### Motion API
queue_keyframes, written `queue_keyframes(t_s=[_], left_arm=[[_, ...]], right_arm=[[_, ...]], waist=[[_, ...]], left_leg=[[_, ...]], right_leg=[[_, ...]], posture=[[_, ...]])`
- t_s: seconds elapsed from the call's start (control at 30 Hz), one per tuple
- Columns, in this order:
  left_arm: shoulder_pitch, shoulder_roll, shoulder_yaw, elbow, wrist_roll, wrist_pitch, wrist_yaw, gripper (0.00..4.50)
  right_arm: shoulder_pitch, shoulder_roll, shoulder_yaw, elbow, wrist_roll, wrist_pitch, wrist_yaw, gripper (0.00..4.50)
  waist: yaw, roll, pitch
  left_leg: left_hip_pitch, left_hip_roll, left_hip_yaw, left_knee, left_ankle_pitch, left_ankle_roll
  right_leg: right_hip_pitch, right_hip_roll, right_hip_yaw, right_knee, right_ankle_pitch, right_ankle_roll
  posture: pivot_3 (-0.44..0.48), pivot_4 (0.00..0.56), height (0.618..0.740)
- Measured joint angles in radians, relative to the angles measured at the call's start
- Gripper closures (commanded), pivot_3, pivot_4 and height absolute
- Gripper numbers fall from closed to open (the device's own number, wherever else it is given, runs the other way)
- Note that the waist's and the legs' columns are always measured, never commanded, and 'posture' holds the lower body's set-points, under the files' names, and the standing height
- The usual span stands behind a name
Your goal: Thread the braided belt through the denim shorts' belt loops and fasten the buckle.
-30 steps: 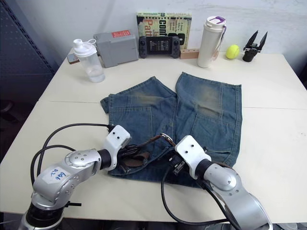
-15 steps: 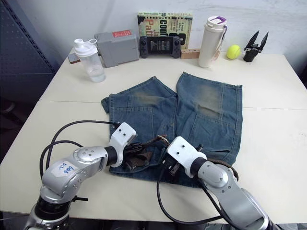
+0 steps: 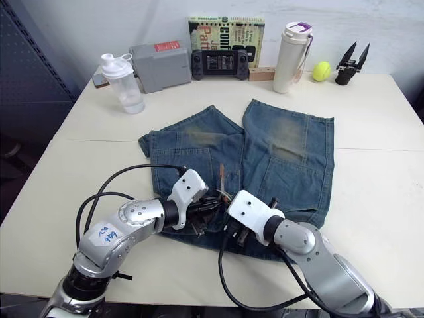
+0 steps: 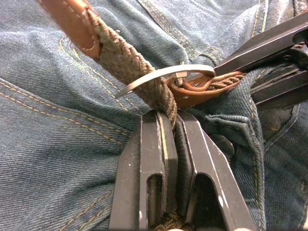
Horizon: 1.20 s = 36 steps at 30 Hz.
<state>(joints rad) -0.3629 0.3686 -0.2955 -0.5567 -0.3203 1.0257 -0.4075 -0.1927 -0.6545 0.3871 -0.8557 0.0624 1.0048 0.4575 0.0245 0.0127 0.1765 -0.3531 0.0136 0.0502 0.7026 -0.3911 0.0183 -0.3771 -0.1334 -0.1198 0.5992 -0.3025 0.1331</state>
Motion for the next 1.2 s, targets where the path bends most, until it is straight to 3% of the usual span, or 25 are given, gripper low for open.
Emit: queue_keyframes(t_s=[0.3, 0.5, 0.6, 0.63, 0.73, 0.87, 1.0, 1.2], left_arm=[[0.000, -0.001, 0.001, 0.023, 0.008, -0.028, -0.003, 4.50], [-0.007, -0.001, -0.003, 0.031, 0.012, -0.047, -0.010, 4.50], [-0.007, -0.004, -0.010, 0.038, 0.013, -0.054, -0.010, 4.50], [-0.007, -0.004, -0.011, 0.043, 0.014, -0.055, -0.010, 4.50], [-0.007, -0.004, -0.013, 0.055, 0.016, -0.062, -0.010, 4.50], [-0.008, -0.003, -0.020, 0.058, 0.019, -0.073, -0.010, 4.50], [-0.015, -0.001, -0.036, 0.062, 0.036, -0.085, -0.010, 4.50], [-0.020, 0.007, -0.062, 0.063, 0.068, -0.118, -0.011, 4.50]], right_arm=[[0.013, -0.085, -0.022, -0.012, 0.007, -0.044, 0.066, 4.47], [0.026, -0.082, -0.044, -0.021, 0.034, -0.062, 0.096, 1.69], [0.024, -0.062, -0.163, -0.044, 0.109, -0.023, 0.124, 0.30], [0.019, -0.061, -0.213, -0.045, 0.133, -0.009, 0.134, 0.04], [-0.062, -0.044, -0.419, -0.046, 0.271, 0.065, 0.199, 0.04], [-0.170, -0.099, -0.522, -0.042, 0.365, 0.084, 0.252, 0.04], [-0.229, -0.274, -0.368, 0.008, 0.248, -0.143, 0.307, 0.04], [-0.265, -0.343, -0.134, 0.211, -0.041, -0.507, 0.325, 0.04]], waist=[[0.000, 0.000, 0.000], [0.000, 0.000, 0.000], [0.002, 0.000, 0.000], [0.002, 0.000, 0.000], [0.001, 0.000, 0.000], [0.001, 0.000, 0.001], [0.001, 0.001, 0.001], [0.000, 0.000, 0.001]], left_leg=[[0.000, 0.000, 0.000, 0.000, 0.000, 0.000], [0.000, 0.000, 0.000, 0.000, 0.000, 0.000], [-0.001, 0.000, 0.000, 0.000, 0.000, 0.000], [-0.001, 0.000, 0.000, 0.000, 0.000, 0.000], [-0.001, 0.000, 0.000, 0.000, 0.000, 0.000], [-0.001, 0.000, -0.001, -0.001, 0.000, 0.000], [-0.001, -0.001, -0.001, -0.001, 0.000, 0.001], [-0.001, 0.000, 0.000, 0.000, 0.000, 0.001]], right_leg=[[0.000, 0.000, 0.000, 0.000, 0.000, 0.000], [0.000, 0.000, 0.000, 0.000, 0.000, 0.000], [0.000, 0.000, 0.000, 0.000, 0.000, 0.000], [0.000, 0.000, 0.000, -0.001, 0.000, 0.000], [0.000, 0.000, 0.000, 0.000, 0.000, 0.000], [0.000, 0.000, -0.001, -0.001, 0.000, 0.000], [0.000, 0.000, -0.001, -0.002, 0.000, 0.000], [0.000, 0.000, -0.001, -0.002, 0.000, 0.000]], posture=[[0.000, 0.150, 0.731], [0.000, 0.150, 0.731], [0.000, 0.150, 0.731], [0.000, 0.150, 0.731], [0.000, 0.150, 0.731], [0.000, 0.150, 0.731], [0.000, 0.150, 0.731], [0.000, 0.150, 0.731]])
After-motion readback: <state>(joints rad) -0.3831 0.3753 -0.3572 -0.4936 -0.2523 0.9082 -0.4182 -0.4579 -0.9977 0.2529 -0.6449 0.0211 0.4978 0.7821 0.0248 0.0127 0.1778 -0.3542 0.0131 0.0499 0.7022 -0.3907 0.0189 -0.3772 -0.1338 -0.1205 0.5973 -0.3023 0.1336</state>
